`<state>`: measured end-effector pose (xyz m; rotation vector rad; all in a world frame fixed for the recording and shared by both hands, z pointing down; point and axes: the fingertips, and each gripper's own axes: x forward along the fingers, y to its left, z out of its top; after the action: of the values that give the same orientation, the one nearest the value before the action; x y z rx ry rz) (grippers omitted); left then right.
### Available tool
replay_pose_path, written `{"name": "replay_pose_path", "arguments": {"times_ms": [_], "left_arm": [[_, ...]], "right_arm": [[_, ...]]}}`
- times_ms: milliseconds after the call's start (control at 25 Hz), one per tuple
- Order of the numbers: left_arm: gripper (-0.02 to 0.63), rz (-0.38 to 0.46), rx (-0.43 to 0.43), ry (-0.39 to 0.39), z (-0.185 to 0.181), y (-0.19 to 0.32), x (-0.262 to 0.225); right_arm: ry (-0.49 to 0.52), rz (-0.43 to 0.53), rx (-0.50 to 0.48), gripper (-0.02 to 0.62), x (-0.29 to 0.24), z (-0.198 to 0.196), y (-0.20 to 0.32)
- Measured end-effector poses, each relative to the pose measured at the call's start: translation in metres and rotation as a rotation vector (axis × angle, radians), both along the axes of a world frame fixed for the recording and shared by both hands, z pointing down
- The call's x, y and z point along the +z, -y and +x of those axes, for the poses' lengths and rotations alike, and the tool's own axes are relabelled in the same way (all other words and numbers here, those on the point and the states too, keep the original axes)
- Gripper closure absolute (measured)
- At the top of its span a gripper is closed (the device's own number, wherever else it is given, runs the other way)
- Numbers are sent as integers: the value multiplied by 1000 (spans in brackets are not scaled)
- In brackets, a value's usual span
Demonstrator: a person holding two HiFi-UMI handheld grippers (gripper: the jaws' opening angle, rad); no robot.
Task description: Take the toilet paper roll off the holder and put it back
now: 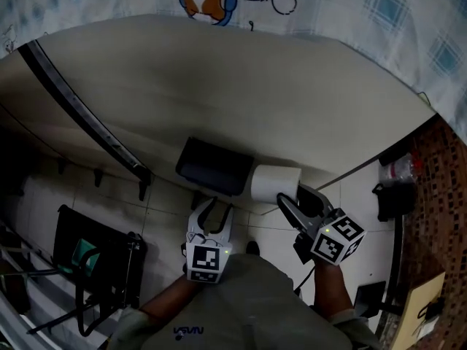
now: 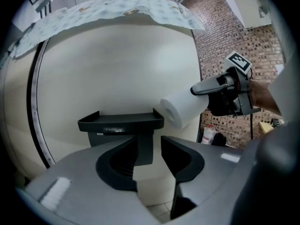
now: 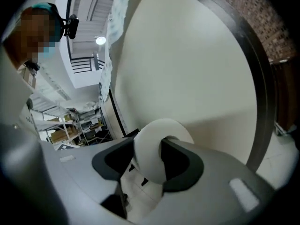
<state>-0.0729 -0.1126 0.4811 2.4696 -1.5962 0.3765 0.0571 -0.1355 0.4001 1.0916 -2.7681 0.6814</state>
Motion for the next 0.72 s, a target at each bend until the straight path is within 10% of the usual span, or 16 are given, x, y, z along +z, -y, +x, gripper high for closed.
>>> {"name": "replay_pose_path", "arguments": {"times_ms": [480,720], "left_arm": [[488,-79,-55,14,8,7,27],[597,-85,-66,8,7,7,29]], "right_arm": [[385,-317,73,414,74,21,3],[458,-401,83,416,98,17,2]]}}
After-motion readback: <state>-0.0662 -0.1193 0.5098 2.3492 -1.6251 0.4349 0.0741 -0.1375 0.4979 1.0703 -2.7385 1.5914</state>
